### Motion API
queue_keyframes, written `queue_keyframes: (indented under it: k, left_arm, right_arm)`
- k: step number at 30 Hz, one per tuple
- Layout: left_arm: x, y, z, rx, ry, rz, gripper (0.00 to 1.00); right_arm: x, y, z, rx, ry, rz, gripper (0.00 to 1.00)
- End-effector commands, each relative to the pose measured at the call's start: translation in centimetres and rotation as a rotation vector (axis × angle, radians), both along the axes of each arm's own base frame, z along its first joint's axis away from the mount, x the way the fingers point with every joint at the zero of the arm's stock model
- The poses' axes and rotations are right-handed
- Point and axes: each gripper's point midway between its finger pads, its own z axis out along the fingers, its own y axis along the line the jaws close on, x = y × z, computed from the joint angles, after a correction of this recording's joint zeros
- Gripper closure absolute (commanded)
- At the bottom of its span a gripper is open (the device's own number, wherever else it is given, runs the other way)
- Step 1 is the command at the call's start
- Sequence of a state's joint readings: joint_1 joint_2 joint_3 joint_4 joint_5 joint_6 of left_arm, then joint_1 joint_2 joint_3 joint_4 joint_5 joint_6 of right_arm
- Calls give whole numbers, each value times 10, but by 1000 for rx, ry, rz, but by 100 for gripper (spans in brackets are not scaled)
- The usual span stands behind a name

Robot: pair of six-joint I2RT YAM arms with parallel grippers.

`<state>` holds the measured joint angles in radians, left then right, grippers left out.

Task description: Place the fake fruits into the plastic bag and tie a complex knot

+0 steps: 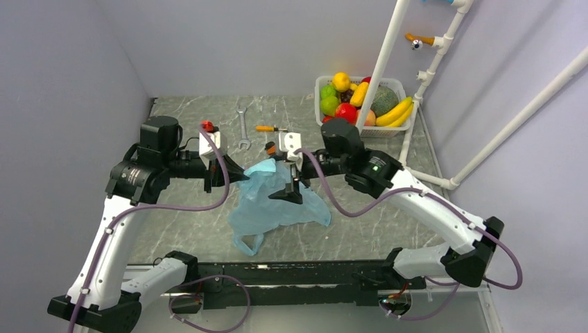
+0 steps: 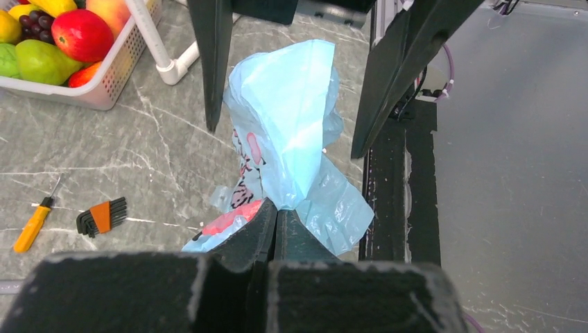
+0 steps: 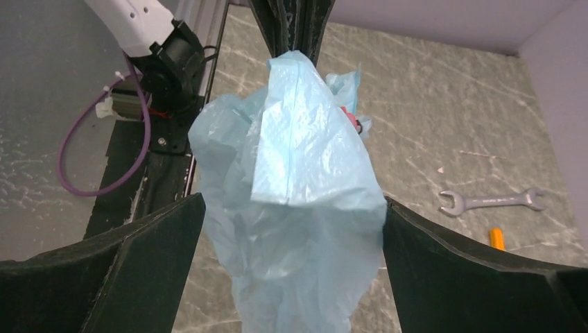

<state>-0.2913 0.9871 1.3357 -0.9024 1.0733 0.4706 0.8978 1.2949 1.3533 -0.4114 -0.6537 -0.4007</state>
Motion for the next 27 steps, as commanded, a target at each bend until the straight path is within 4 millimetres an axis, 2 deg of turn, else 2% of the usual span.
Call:
queue_keyframes:
  k: [1,4,6,8,9,11,14,15,17,19,21,23,24,25,26,27]
  left_arm:
    - [2,-2,9,-13,-61,-12,100]
    - [1,-4,7,-8,-48,-31,100]
    - [1,-6,8,-4,-47,-34,100]
    - [1,-7,9,-3,-49,-33,100]
    - [1,-7,9,0,-47,-32,100]
    - [1,-8,10,9,-49,-35,100]
    - [-1,-5,12,20,-60,-24,100]
    - [1,0,12,51,-93,-1,94]
    - [10,21,1,128,-134,63,80]
    - [15,55,-17,181,-153,120,64]
    - [20,79,-38,259,-211,152,54]
    - [20,92,-57,342,-252,143,50]
    - [18,94,-61,366,-279,125,43]
    - [17,93,-62,362,-284,117,29]
    - [16,91,-61,353,-299,107,9]
    - [15,89,-60,341,-307,99,1]
  right_arm:
    - [-5,-11,49,107,-55,-23,2]
    - [5,-2,58,134,-44,-50,3]
    - [9,5,57,131,-39,-46,5]
    - [10,10,53,126,-35,-31,11]
    - [11,11,51,123,-35,-27,17]
    - [13,12,46,114,-41,-29,35]
    - [13,8,34,78,-74,-25,80]
    - [14,4,31,65,-99,-27,98]
    - [16,-5,25,45,-129,-41,100]
    - [16,-13,27,53,-142,-53,100]
    - [13,-17,28,64,-149,-46,100]
    - [12,-18,30,76,-152,-42,100]
    - [11,-17,30,80,-150,-40,100]
    - [10,-17,31,83,-149,-34,100]
    - [10,-16,30,83,-146,-30,100]
    - [9,-16,32,89,-149,-27,100]
